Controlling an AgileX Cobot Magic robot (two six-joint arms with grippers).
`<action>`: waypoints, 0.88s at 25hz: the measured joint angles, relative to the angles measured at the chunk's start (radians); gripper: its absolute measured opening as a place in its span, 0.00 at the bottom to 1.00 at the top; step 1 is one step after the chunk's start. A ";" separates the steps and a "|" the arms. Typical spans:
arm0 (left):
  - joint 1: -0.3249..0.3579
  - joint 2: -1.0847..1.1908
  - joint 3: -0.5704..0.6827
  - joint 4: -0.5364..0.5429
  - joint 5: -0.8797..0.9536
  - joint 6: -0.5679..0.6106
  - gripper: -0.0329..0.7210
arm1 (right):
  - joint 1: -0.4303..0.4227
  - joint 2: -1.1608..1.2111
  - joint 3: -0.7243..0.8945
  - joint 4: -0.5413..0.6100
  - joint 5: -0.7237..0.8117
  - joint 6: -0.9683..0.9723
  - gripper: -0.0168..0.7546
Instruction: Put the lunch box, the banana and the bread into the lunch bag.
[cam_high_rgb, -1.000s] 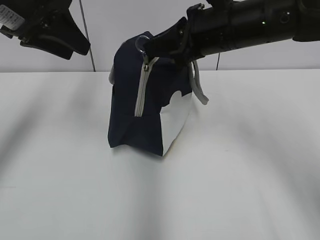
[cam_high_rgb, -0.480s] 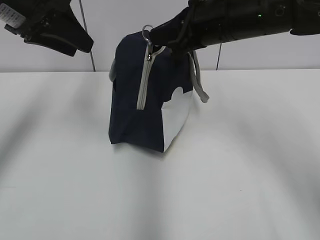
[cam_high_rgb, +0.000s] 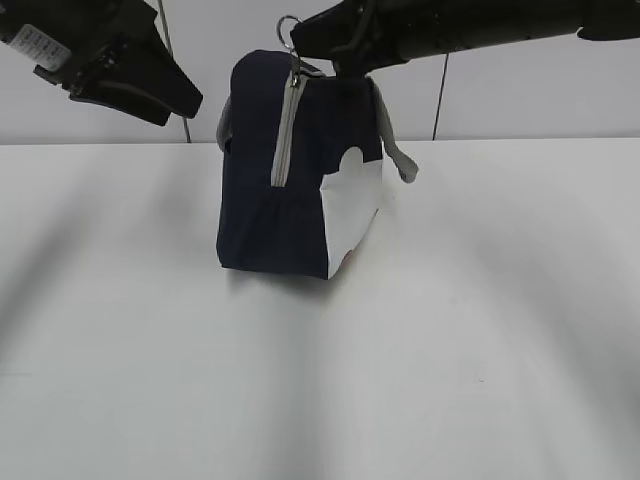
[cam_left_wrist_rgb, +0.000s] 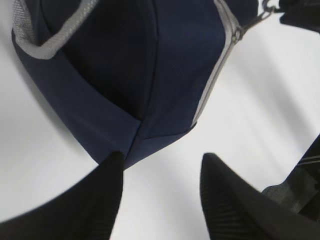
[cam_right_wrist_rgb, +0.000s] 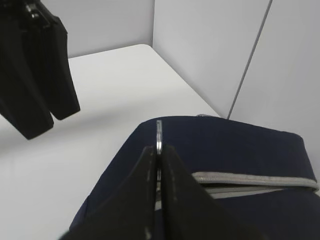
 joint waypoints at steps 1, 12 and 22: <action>0.000 0.007 0.000 -0.009 0.000 0.007 0.52 | 0.000 0.000 -0.010 0.000 0.000 0.004 0.00; 0.000 0.047 0.000 -0.074 -0.010 0.074 0.52 | 0.000 0.058 -0.031 -0.119 -0.007 0.111 0.00; 0.000 0.077 0.000 -0.108 -0.017 0.112 0.52 | 0.000 0.073 -0.035 -0.123 -0.037 0.116 0.00</action>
